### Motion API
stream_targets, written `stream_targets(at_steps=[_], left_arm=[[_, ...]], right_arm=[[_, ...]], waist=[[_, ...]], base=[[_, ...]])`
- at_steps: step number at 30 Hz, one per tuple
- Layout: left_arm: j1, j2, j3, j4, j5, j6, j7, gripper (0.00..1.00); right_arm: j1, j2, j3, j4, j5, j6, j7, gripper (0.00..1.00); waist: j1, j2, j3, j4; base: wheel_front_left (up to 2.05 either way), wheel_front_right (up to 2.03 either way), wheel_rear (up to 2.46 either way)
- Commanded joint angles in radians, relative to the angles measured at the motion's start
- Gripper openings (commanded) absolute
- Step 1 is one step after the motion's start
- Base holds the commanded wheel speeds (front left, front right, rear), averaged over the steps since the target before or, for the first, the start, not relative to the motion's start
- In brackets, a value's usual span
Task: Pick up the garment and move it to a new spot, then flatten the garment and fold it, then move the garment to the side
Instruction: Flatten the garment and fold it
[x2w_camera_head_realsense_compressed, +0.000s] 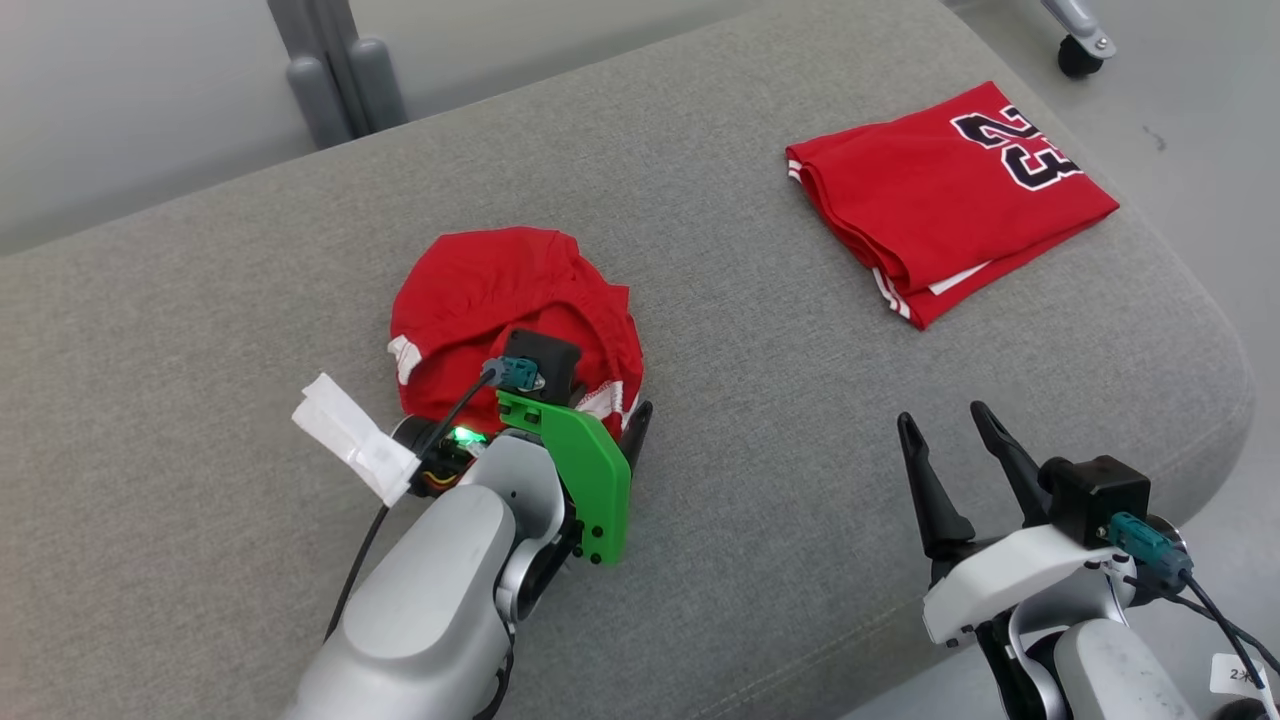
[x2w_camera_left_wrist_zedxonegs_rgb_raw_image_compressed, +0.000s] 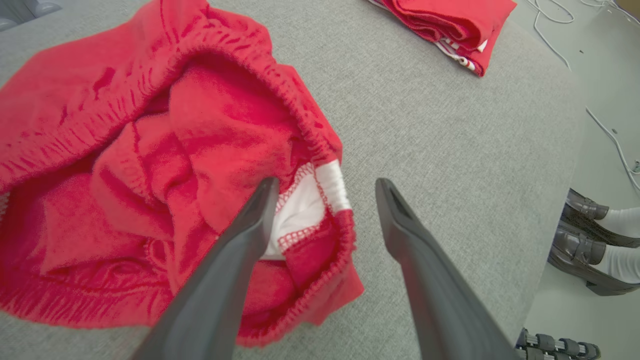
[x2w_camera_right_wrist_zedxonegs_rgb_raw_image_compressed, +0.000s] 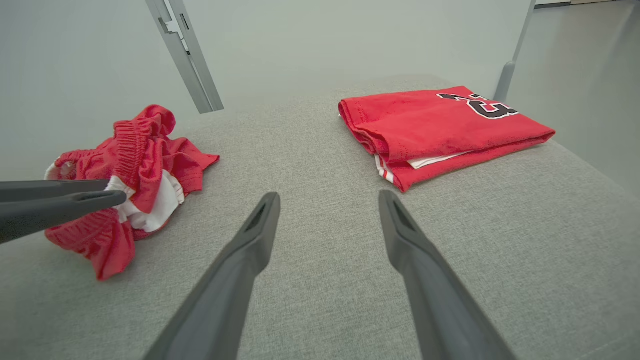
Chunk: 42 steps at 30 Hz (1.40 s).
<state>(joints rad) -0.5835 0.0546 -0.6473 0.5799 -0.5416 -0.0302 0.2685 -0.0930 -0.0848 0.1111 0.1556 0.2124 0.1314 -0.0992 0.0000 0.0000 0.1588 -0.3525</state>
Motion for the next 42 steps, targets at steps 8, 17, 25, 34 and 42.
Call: stream_targets(at_steps=[8, 17, 25, 34, 42], left_arm=[[-0.031, 0.000, -0.030, 0.032, -0.002, 0.014, 0.033, 0.55], [-0.094, -0.002, -0.014, 0.002, -0.059, -0.029, -0.070, 0.00], [-0.272, -0.003, -0.009, -0.142, -0.176, -0.052, -0.201, 0.00], [-0.322, -0.002, -0.029, -0.230, -0.378, -0.029, -0.312, 0.00], [-0.062, 0.102, -0.075, -0.189, -0.449, -0.018, -0.227, 0.00]], right_arm=[[-0.020, 0.004, 0.002, 0.014, 0.001, -0.002, -0.017, 1.00], [-0.015, 0.006, -0.012, 0.007, -0.012, -0.002, -0.013, 1.00], [-0.025, 0.007, -0.009, 0.006, -0.010, -0.002, -0.001, 1.00], [-0.014, 0.005, -0.013, 0.000, -0.008, -0.002, 0.000, 1.00], [-0.005, -0.001, -0.017, -0.004, -0.002, -0.002, -0.002, 1.00]], waist=[[0.0000, 0.0000, 0.020, -0.015], [0.0000, 0.0000, 0.021, 0.022], [0.0000, 0.0000, 0.007, 0.060], [0.0000, 0.0000, 0.001, 0.100], [0.0000, 0.0000, 0.013, 0.163]], base=[[0.00, 0.00, 0.00], [0.00, 0.00, 0.00], [0.00, 0.00, 0.00], [0.00, 0.00, 0.00], [0.00, 0.00, 0.00]])
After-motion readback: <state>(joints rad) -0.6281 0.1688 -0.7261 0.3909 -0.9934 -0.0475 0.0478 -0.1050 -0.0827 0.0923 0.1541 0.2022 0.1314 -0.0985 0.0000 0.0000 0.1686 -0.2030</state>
